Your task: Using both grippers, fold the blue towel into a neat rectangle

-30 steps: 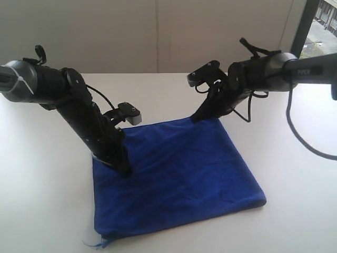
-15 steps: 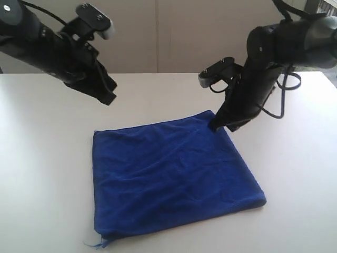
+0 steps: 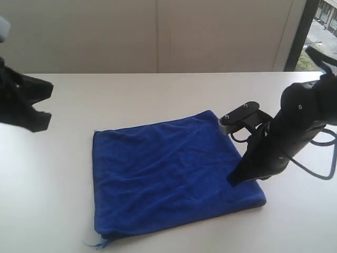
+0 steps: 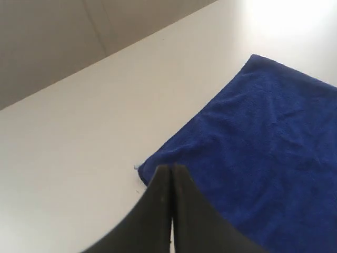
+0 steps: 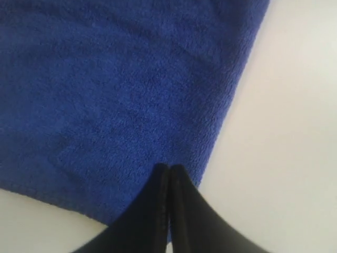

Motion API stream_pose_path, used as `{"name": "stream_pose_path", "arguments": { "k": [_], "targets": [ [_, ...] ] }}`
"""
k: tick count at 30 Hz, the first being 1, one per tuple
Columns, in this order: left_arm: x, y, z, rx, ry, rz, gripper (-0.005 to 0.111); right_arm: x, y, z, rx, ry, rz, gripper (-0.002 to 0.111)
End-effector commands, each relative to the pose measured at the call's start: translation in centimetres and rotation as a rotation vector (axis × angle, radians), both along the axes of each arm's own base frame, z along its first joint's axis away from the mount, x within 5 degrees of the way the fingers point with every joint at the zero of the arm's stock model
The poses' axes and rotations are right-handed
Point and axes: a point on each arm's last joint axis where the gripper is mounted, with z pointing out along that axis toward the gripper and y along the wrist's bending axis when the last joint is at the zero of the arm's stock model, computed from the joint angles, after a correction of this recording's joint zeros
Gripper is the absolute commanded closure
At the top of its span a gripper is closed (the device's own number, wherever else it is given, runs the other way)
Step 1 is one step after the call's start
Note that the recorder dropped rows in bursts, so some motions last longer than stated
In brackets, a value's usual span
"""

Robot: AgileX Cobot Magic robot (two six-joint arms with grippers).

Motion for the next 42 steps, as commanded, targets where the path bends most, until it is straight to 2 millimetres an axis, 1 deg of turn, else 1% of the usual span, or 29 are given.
{"name": "stream_pose_path", "arguments": {
  "k": [1, 5, 9, 13, 17, 22, 28, 30, 37, 39, 42],
  "targets": [
    [-2.7, 1.4, -1.2, -0.064, -0.026, 0.033, 0.107, -0.8, -0.1, -0.8, 0.012, -0.015, -0.019, 0.108],
    [-4.6, 2.4, -1.7, -0.135, -0.09, 0.064, 0.107, -1.2, -0.2, -1.5, 0.014, -0.037, -0.021, 0.108],
    [-6.0, 3.0, -2.2, -0.141, -0.101, 0.059, 0.107, -1.5, -0.3, -2.0, 0.014, -0.039, -0.022, 0.108],
    [-6.6, 3.3, -2.9, -0.144, -0.101, 0.06, 0.107, -2.0, -0.4, -3.1, 0.004, 0.008, -0.022, 0.108],
    [-6.8, 3.4, -3.5, -0.139, -0.089, 0.06, 0.107, -2.8, -0.2, -4.3, -0.004, 0.069, -0.021, 0.108],
    [-6.8, 3.4, -3.7, -0.136, -0.084, 0.061, 0.107, -3.9, 1.8, -4.6, -0.01, 0.105, 0.049, 0.108],
    [-6.8, 3.4, -3.6, -0.139, -0.09, 0.062, 0.107, -5.7, 5.2, -4.7, -0.025, 0.156, 0.16, 0.108],
    [-6.8, 3.4, -3.6, -0.139, -0.09, 0.062, 0.107, -6.2, 6.0, -4.7, -0.03, 0.174, 0.178, 0.108],
    [-6.8, 3.4, -3.6, -0.139, -0.09, 0.062, 0.107, -8.9, 8.9, -4.8, -0.071, 0.26, 0.278, 0.108],
    [-6.8, 3.4, -3.6, -0.139, -0.09, 0.062, 0.107, -9.6, 9.8, -4.8, -0.074, 0.261, 0.301, 0.108],
    [-6.8, 3.4, -3.6, -0.139, -0.09, 0.062, 0.107, -10.7, 11.6, -4.6, -0.06, 0.254, 0.357, 0.108]
  ]
}}
